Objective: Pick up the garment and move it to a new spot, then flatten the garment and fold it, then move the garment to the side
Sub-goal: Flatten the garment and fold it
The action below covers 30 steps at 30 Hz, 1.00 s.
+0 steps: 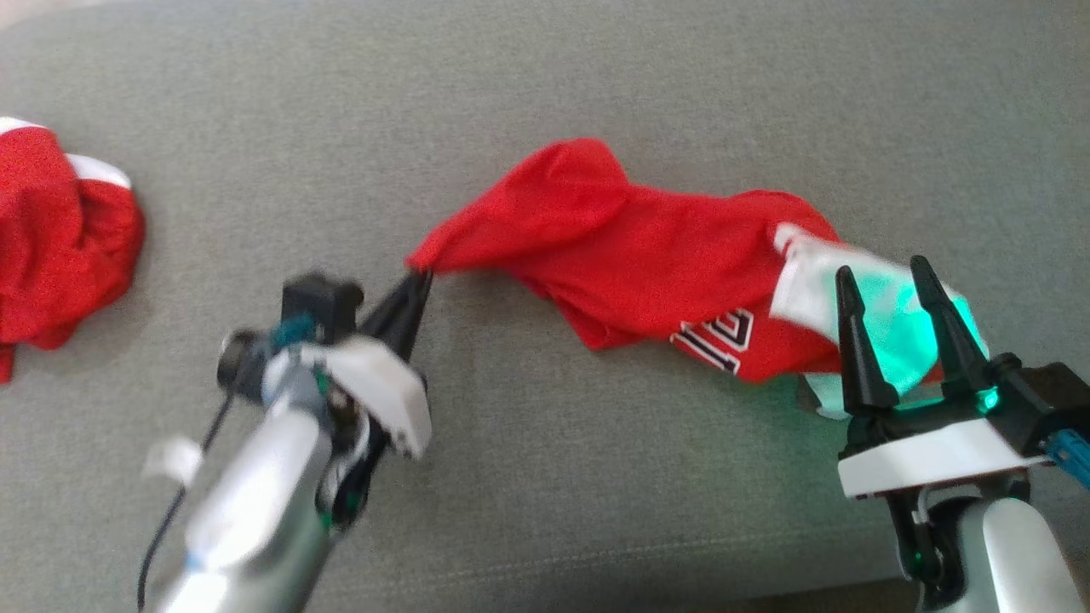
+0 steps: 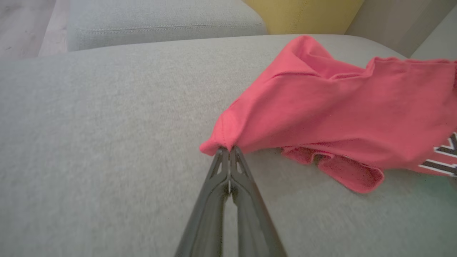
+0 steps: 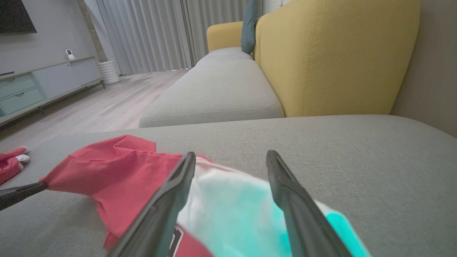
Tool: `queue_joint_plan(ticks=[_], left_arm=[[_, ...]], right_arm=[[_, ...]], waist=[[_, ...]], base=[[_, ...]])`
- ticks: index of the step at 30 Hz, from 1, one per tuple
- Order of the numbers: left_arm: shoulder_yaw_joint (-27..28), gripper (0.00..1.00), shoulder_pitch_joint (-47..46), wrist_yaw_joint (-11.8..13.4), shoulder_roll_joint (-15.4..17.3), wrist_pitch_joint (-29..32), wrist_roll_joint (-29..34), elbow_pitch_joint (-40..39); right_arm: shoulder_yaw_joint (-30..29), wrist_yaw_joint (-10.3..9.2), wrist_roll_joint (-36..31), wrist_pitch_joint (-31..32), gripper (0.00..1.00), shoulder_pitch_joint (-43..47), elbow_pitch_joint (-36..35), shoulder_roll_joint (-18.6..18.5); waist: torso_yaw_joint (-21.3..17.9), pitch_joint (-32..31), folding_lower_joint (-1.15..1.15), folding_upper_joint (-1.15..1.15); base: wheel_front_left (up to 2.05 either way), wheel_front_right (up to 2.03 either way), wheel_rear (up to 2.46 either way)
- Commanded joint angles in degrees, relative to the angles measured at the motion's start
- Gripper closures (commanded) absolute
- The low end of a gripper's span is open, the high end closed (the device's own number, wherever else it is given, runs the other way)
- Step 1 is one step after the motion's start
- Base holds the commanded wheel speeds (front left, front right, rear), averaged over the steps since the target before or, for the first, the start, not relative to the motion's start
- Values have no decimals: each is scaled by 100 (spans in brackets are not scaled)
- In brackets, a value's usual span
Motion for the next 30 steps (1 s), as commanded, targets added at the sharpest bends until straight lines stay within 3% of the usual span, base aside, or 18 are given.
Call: queue_joint_plan(ticks=[1, 9, 16, 17, 18, 19, 24, 30], left_arm=[[167, 100, 163, 130, 244, 63, -45, -527], [58, 100, 1329, 533, 438, 352, -128, -1591], [-55, 100, 1863, 630, 400, 519, -307, -1731], [-67, 66, 1888, 624, 373, 505, -329, -1700], [-81, 6, 1911, 625, 356, 492, -338, -1665], [-88, 0, 1929, 622, 333, 449, -348, -1650], [107, 0, 1995, 770, 287, -120, -334, -1782], [636, 0, 2005, 1139, 485, -745, -175, -2268]], right_arm=[[104, -4, -24, 48, 0, -27, -240, -29], [47, -4, -51, 191, 0, 21, -320, -29], [-32, -4, -113, 316, 0, 26, -443, -29], [-34, -4, -131, 335, 0, 27, -461, -29], [-34, -4, -139, 353, 0, 27, -480, -29], [-39, -4, -153, 368, 0, 27, -499, -29], [-78, -4, -209, 449, 0, 33, -597, -29], [-124, -4, -261, 497, 0, 74, -645, -29]], waist=[[75, -61, 0, 0], [179, -115, 0, 0], [274, -124, 0, 0], [288, -136, 0, 0], [299, -144, 0, 0], [315, -159, 0, 0], [402, -244, 0, 0], [489, -376, 0, 0]], base=[[0, 0, 0], [0, 0, 0], [0, 0, 0], [0, 0, 0], [0, 0, 0], [0, 0, 0], [0, 0, 0], [0, 0, 0]])
